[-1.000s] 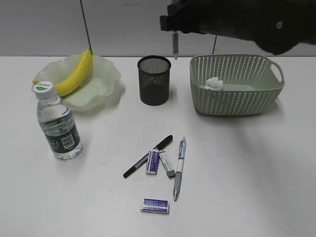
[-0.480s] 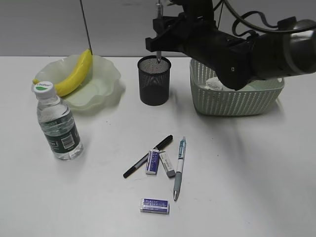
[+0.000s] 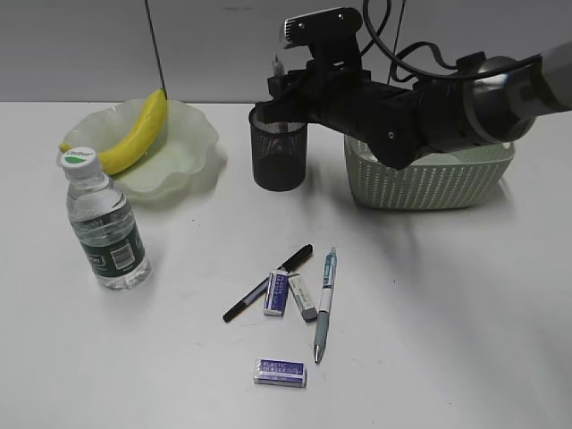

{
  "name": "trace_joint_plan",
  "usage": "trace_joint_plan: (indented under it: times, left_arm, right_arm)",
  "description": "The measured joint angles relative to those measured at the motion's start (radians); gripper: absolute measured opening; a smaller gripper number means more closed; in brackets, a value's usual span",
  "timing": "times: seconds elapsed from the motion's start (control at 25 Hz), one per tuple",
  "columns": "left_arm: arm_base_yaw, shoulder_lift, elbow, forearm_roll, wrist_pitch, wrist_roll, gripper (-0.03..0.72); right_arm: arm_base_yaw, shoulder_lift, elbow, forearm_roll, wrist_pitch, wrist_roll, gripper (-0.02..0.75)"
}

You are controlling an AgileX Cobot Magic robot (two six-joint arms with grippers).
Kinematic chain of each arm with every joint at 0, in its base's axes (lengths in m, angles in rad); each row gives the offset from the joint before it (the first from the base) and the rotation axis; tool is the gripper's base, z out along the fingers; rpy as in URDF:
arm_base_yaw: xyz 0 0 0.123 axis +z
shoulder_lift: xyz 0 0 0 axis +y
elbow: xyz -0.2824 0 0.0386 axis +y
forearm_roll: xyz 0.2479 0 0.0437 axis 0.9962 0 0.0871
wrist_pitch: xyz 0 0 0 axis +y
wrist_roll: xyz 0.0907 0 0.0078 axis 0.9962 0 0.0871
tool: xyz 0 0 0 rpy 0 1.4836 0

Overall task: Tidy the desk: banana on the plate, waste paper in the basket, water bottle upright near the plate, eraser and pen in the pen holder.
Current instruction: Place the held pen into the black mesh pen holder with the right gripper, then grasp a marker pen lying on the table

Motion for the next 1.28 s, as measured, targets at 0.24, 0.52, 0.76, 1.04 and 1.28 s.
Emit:
trace_joint_plan:
  times: [0.24, 0.52, 0.76, 1.04, 1.28]
  left_arm:
    - [0.000, 0.000, 0.000, 0.000, 0.000, 0.000, 0.461]
    - [0.000, 0.000, 0.000, 0.000, 0.000, 0.000, 0.460]
    - [0.000, 0.000, 0.000, 0.000, 0.000, 0.000, 0.460]
    - [0.000, 0.000, 0.000, 0.000, 0.000, 0.000, 0.457]
    - [0.000, 0.000, 0.000, 0.000, 0.000, 0.000, 0.457]
  right_arm:
    - [0.000, -0.014, -0.003, -0.003, 0.013, 0.000, 0.554]
    - [0.000, -0.228, -0.004, -0.014, 0.344, 0.000, 0.573]
    - [0.000, -0.465, -0.001, -0.014, 0.867, 0.000, 0.573]
    - [0.000, -0.818, 0.147, -0.018, 1.249, 0.040, 0.573]
    - [0.000, -1.191, 0.372, -0.043, 1.426, 0.055, 0.573]
